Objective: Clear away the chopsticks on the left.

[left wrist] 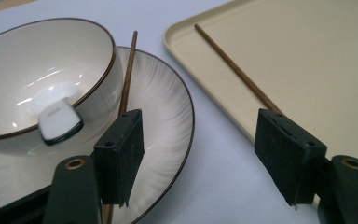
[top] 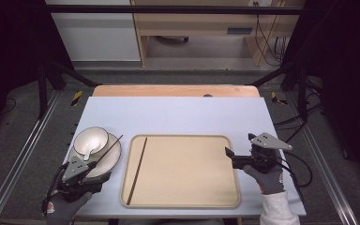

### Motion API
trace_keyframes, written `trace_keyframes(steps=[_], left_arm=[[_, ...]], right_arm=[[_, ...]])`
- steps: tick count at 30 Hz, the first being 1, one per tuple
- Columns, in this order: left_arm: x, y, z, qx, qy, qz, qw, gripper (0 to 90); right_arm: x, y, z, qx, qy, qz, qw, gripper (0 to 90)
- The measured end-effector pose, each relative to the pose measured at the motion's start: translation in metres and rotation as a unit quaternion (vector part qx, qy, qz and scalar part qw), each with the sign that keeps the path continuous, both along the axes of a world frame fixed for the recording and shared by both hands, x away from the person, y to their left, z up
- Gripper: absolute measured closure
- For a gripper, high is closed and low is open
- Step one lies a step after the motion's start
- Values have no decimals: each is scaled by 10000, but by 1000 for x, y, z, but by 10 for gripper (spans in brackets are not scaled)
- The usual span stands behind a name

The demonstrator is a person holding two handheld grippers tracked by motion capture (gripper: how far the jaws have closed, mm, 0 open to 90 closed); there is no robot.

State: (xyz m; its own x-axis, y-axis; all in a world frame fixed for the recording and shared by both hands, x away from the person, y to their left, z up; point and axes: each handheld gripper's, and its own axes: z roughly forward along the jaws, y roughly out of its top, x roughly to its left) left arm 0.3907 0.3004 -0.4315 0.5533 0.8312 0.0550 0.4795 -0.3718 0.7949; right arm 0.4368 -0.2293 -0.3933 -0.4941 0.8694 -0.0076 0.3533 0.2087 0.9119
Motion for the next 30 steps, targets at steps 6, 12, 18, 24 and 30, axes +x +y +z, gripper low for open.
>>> trace_keyframes(steps=[6,12,18,24,30], left_arm=[[3,14,-5,29,113,289,9995,358],[12,24,-11,188,198,498,9984,415],[23,27,-18,367,311,568,9972,532],[32,24,-21,476,401,543,9966,644],[36,23,-21,506,476,533,9962,749]], right_arm=[[0,0,0,0,-7,3,10000,32],[0,0,0,-6,-7,0,10000,33],[1,1,-1,-13,20,15,10000,33],[1,2,-1,-53,31,30,10000,34],[2,2,-2,-55,29,30,10000,34]])
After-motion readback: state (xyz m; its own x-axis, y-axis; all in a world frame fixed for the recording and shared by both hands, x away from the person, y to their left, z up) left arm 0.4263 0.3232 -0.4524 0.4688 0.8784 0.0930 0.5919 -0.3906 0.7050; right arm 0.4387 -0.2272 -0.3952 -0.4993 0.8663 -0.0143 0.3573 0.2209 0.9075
